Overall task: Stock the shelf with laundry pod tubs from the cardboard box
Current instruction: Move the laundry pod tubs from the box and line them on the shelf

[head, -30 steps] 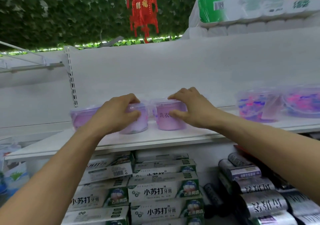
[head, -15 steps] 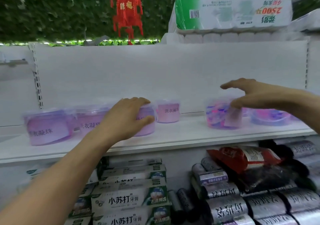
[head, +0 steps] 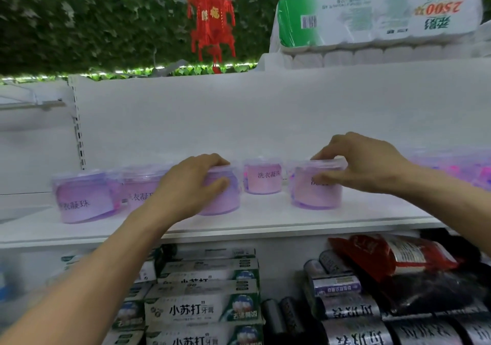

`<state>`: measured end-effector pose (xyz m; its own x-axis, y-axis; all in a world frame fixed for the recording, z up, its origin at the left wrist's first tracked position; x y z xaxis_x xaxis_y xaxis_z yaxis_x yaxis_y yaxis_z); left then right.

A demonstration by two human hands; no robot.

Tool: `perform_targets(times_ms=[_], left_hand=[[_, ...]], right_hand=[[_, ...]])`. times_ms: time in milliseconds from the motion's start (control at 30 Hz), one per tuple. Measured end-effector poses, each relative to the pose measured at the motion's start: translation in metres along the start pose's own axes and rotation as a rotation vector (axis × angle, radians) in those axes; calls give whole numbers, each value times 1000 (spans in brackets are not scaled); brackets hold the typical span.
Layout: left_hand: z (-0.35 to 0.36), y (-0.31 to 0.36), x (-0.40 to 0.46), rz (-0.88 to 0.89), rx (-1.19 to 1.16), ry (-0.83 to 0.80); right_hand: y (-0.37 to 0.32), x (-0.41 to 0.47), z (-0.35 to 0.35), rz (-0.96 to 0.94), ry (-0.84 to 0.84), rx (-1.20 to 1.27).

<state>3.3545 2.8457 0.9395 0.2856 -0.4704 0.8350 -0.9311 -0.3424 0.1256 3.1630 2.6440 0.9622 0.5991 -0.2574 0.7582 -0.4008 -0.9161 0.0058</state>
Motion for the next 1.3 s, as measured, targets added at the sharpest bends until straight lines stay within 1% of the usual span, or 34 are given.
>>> perform_targets(times_ms=[133, 267, 400, 500, 567, 633, 733, 800, 833, 867, 933, 1000, 1067, 1133, 1233, 1300], left_hand=[[0, 4, 1, -85, -46, 19], [-2, 4, 0, -69, -37, 17], [-4, 5, -4, -98, -68, 26], [-4, 5, -4, -106, -97, 18], [-5, 5, -3, -98, -98, -6], [-6, 4, -1, -96, -90, -49], [-5, 8, 6, -95, -9, -110], [1, 21, 14, -59, 108, -109], [5, 32, 18, -25, 124, -106], [12, 44, 22, 12, 101, -119], [25, 69, 31, 63, 12, -192], [37, 85, 42, 50, -28, -274], [45, 91, 55, 19, 18, -301], [50, 93, 62, -5, 79, -275], [53, 93, 66, -48, 134, -225], [52, 94, 64, -89, 167, -178]], right_hand=[[-3, 3, 11, -26, -5, 305], [-29, 8, 21, -54, 38, 421], [-53, 20, 37, -64, 22, 407], [-56, 25, 45, -29, 16, 413], [-56, 24, 46, -21, 26, 429], [-56, 21, 47, -44, 24, 391], [-56, 19, 46, -84, -40, 330], [-52, 15, 44, -87, -108, 389], [-48, 13, 42, -88, -128, 434], [-43, 11, 40, -89, -119, 474], [-25, 11, 30, -77, -26, 506], [3, 17, 16, -47, 71, 462], [39, 25, 0, -2, 90, 368], [76, 35, -13, 80, 24, 270], [125, 47, -24, 220, -132, 104], [154, 52, -20, 311, -241, 84]])
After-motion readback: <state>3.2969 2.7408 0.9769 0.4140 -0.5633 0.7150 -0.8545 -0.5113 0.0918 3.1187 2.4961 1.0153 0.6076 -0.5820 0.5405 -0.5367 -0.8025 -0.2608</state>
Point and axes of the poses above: each hand's wrist, its own x-axis towards the middle knuckle, its own z-axis out of the palm, y = z × x, the point moved 4 cm from there along x, towards the middle knuckle, and after that the axes turned 10 degrees about y, right-handed, at the moved point
